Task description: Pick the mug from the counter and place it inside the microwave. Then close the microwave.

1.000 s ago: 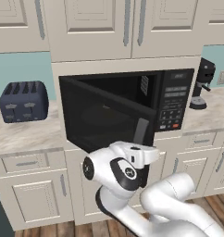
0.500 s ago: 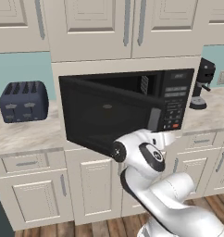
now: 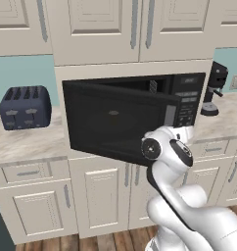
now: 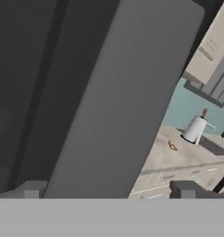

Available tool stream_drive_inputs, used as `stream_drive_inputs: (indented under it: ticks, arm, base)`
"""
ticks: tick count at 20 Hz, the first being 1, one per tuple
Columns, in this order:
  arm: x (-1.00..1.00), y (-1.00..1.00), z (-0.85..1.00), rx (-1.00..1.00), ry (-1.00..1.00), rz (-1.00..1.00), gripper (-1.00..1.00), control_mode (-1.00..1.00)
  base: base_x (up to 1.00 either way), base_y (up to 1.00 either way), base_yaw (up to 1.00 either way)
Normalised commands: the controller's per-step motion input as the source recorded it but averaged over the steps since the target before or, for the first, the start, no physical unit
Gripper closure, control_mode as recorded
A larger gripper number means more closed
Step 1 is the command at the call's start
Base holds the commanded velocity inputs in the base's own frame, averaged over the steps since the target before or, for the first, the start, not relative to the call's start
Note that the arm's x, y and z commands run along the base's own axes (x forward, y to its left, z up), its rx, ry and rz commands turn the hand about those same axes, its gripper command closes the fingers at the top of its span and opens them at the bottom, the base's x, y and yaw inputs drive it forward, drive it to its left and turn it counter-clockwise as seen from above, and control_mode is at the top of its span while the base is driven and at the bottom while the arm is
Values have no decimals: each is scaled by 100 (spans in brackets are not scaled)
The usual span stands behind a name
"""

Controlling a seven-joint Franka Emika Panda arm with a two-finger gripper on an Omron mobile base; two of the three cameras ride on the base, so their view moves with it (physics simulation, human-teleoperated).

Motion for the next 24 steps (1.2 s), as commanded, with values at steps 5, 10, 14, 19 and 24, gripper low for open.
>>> stream_drive_inputs:
  ticks: [5, 10, 14, 19, 24]
  arm:
    - [59, -41, 0, 0, 12, 7, -100, -100]
    - [61, -24, 0, 0, 14, 1, -100, -100]
    - [38, -14, 1, 0, 12, 0, -100, -100]
    - [35, -7, 4, 0, 13, 0, -100, -100]
    - [45, -5, 3, 0, 14, 0, -100, -100]
  base:
    - [0, 0, 0]
    - [0, 0, 0]
    - [0, 0, 0]
    - [0, 0, 0]
    - [0, 0, 0]
